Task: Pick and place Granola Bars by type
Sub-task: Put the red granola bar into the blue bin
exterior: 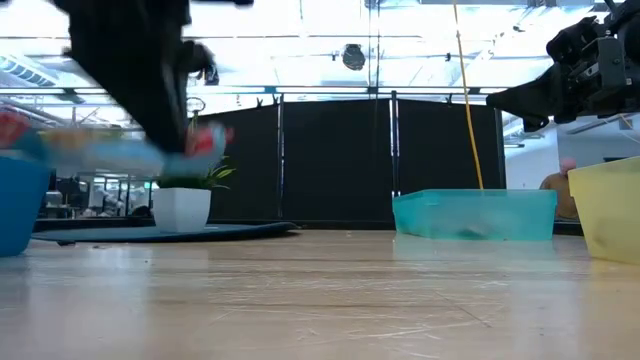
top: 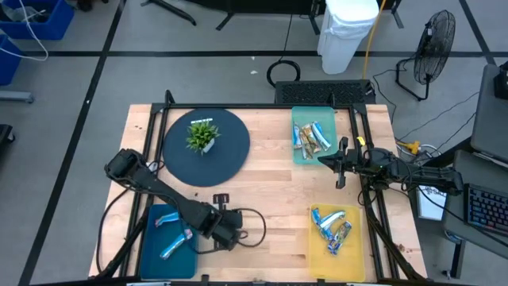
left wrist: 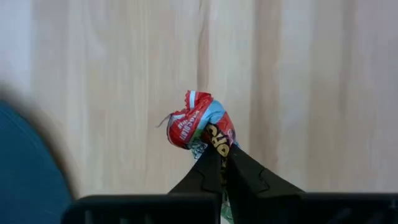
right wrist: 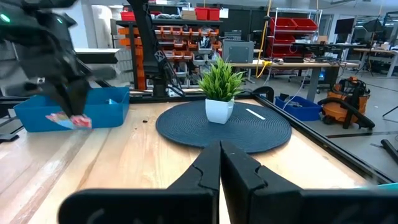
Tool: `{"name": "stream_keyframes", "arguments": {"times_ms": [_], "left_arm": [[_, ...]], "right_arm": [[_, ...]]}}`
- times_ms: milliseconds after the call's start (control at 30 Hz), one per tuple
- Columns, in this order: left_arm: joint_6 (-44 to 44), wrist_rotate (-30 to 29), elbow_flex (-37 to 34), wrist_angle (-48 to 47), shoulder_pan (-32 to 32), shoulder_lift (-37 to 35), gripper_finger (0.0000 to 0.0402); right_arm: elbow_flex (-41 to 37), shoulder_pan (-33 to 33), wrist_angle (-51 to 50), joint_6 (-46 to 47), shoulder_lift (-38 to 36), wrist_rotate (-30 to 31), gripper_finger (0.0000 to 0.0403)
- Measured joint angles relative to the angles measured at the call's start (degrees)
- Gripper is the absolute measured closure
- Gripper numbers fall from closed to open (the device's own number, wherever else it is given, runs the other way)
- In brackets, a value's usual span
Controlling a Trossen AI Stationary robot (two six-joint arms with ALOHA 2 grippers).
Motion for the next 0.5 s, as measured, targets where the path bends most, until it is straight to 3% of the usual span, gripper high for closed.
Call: {"name": "stream_keyframes", "arguments": {"times_ms": [267, 400, 500], "left_arm": [[5.4, -9.1, 8.4, -13.3, -8.5, -0.2, 0.0392], [-6.9, -9.8, 9.0, -23.9, -12.1, -2.0, 0.0395], [-15.7, -14.6, 9.0, -30.5, -15.5, -4.8, 0.0392]], "right_arm": [[0.0, 0.0, 0.0, 0.0, 0.0, 0.0, 0.0399], [0.0, 0.0, 0.0, 0.0, 0.0, 0.0, 0.0399], [0.0, 0.0, 0.0, 0.0, 0.0, 0.0, 0.0399]]}}
